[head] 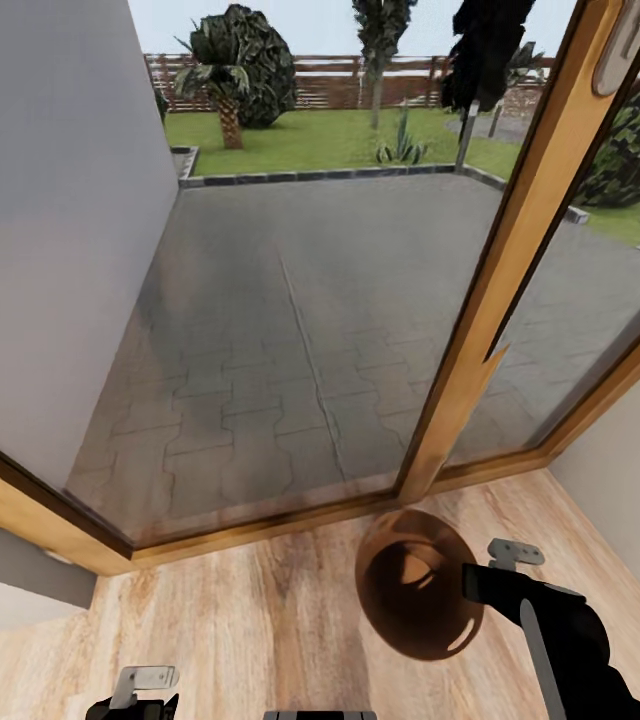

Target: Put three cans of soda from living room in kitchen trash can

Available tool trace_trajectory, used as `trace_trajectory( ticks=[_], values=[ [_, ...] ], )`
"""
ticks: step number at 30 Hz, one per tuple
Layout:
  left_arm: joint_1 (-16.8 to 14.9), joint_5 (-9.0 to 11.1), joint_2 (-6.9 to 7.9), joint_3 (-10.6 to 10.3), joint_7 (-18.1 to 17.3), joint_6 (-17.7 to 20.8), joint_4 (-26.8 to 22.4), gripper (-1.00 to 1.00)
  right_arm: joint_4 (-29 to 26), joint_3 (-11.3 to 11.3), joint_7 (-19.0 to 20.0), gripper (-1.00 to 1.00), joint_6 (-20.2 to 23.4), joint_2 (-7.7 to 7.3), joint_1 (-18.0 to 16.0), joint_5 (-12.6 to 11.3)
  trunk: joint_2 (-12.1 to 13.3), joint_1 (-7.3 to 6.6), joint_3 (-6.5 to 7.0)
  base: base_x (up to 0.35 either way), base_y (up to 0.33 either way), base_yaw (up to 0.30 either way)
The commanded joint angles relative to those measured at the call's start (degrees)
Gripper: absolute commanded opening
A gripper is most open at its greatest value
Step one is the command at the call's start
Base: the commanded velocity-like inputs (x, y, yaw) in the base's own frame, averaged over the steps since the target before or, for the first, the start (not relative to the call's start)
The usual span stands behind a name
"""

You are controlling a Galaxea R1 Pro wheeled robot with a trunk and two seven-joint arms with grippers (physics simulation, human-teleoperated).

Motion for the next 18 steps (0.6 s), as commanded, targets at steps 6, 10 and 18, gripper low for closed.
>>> trace_trajectory(
  ticks=[6,10,18],
  values=[
    [0.0,0.0,0.07,0.01,0.0,-0.01,0.0,1.0,-0.01,0.04,0.26,-1.0,0.13,0.01,-0.01,-1.29,0.0,0.0,0.56,0.0,0.0,0.0],
    [0.0,0.0,0.09,0.06,0.0,0.0,0.0,1.0,-0.01,0.05,0.26,-1.0,0.16,0.01,-0.01,-1.29,0.0,0.0,0.93,0.0,0.0,0.0],
    [0.0,0.0,0.09,0.06,0.0,-0.02,0.0,1.0,-0.01,0.08,0.26,-1.0,0.16,0.01,-0.01,-1.29,0.0,0.0,1.68,0.0,0.0,0.0]
  ],
)
